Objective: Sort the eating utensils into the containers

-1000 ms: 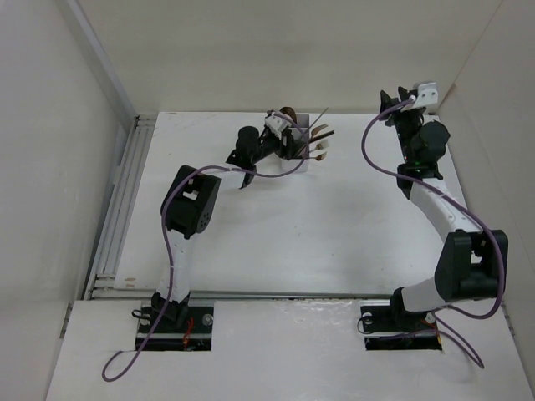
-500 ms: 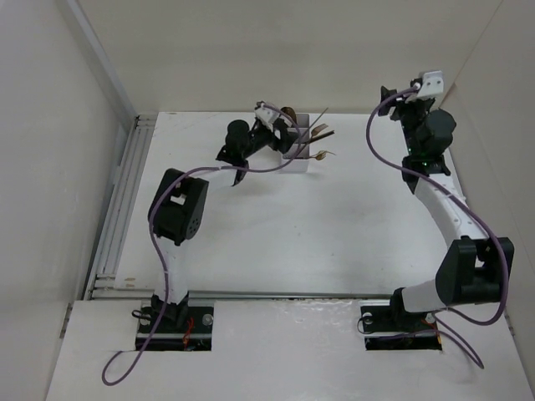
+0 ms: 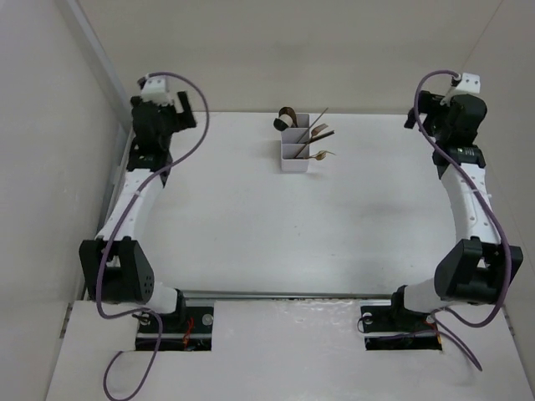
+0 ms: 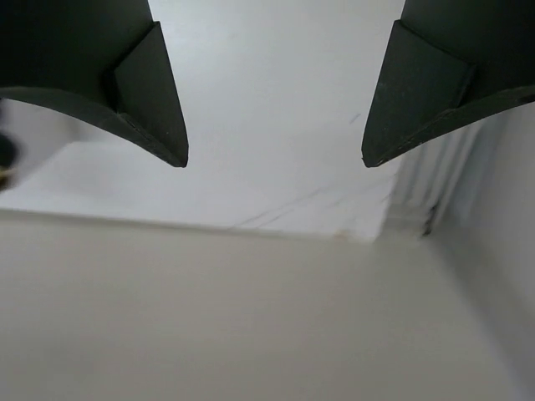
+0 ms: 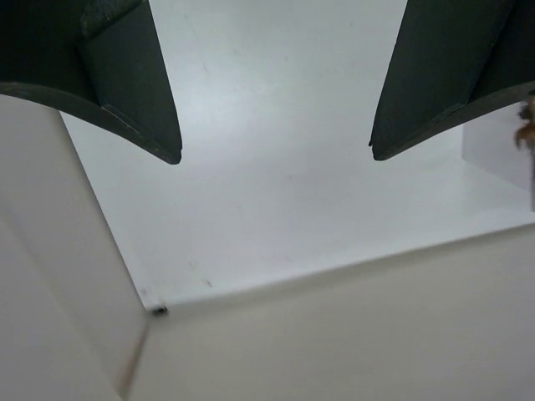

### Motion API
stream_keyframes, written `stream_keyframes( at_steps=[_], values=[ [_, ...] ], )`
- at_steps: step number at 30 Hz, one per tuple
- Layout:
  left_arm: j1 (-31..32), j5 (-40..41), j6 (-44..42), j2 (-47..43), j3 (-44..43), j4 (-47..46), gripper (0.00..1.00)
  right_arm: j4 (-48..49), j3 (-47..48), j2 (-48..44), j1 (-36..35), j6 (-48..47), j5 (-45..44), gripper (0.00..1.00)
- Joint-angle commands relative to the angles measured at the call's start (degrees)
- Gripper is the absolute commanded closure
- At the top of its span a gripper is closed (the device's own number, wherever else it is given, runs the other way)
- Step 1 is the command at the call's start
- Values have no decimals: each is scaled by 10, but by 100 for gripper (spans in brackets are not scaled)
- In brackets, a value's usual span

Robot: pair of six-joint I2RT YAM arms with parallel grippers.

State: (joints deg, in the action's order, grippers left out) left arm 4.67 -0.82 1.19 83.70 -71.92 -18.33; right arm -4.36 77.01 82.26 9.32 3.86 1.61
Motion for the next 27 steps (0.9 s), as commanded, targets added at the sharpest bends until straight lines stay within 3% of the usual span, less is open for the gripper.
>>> stream_keyframes(
  at_steps=[1, 3, 6, 12, 27],
  values=[
    [-75, 66, 4, -67, 53, 168, 17, -176, 44, -10, 14, 49, -55, 1],
    [-113, 73, -27, -107, 122, 168, 16, -235, 44, -25, 14, 82, -101, 1],
    [-113, 88, -51, -185, 208, 158, 15, -303, 32, -45, 14, 122, -166, 1],
    [-87, 101, -12, -299, 323, 121, 14, -327, -23, -120, 14, 117, -203, 1],
    [-87, 91, 7, -360, 347, 145, 13, -290, -94, -251, 14, 81, -184, 1]
  ],
)
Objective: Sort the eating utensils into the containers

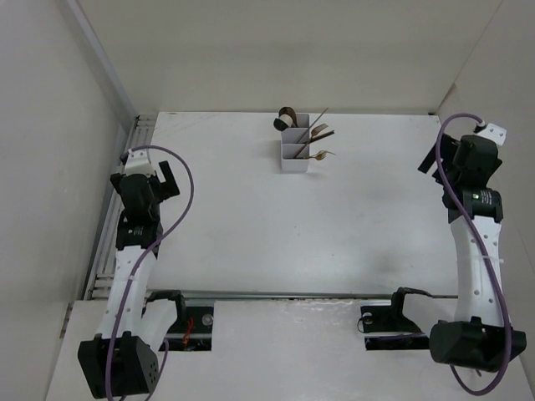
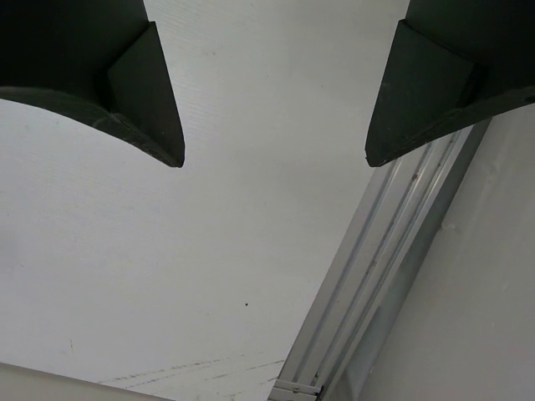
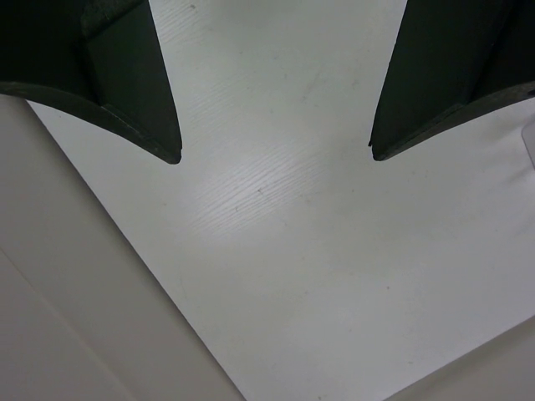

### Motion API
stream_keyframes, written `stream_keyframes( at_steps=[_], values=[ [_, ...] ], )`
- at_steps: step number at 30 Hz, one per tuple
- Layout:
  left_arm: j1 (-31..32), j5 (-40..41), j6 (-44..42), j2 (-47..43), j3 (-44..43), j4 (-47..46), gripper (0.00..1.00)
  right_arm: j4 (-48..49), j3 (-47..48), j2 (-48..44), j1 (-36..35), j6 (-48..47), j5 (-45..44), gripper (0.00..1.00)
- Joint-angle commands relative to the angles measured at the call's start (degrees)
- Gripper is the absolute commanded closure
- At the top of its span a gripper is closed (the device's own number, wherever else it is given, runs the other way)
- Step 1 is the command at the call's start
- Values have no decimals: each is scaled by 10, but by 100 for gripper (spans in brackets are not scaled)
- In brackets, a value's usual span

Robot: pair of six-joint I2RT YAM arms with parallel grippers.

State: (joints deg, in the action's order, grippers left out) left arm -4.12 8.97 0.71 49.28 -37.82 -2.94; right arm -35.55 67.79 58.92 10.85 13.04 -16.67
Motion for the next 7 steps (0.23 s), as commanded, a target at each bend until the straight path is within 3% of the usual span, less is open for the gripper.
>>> stream_keyframes(
  at_steps=[1, 7],
  values=[
    [1, -13, 11, -16, 6, -3, 11, 22, -2, -18, -1, -11, -1, 1],
    [1, -25, 28, -16, 12, -3, 10, 29, -7, -35, -1, -11, 4, 1]
  ],
)
